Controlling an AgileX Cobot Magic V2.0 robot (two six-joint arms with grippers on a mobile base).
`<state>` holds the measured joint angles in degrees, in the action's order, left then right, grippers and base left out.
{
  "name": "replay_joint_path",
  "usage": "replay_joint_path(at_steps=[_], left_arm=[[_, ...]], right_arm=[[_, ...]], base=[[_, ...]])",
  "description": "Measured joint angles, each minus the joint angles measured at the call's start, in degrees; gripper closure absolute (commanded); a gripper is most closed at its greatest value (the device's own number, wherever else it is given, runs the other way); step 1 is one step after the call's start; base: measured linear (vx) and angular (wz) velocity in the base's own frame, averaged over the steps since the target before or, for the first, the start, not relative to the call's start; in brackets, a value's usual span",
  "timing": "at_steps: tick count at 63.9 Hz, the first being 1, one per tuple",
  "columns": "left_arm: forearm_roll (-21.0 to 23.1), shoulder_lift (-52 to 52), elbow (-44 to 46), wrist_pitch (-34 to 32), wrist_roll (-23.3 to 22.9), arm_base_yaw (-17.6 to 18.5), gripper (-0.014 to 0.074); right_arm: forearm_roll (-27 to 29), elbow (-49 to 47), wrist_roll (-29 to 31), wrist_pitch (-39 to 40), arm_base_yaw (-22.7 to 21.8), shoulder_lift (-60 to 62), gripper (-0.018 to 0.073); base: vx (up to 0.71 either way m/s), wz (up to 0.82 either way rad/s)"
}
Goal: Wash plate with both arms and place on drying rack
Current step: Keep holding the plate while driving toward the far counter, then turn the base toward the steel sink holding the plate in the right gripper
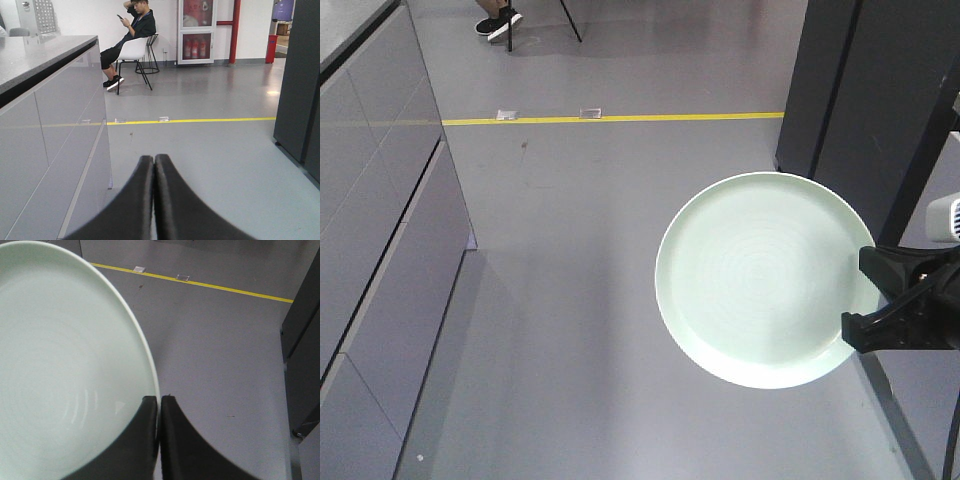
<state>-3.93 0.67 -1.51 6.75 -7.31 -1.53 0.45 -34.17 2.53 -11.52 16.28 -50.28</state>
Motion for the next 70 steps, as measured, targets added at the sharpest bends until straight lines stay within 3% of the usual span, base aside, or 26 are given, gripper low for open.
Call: replay_joint_path(at_steps=[70], left_arm=[[0.0,0.0,0.0,0.0,0.0,0.0,0.0602]], right_arm=[[0.0,0.0,0.0,0.0,0.0,0.0,0.0568]], base=[[0.08,-0.12]])
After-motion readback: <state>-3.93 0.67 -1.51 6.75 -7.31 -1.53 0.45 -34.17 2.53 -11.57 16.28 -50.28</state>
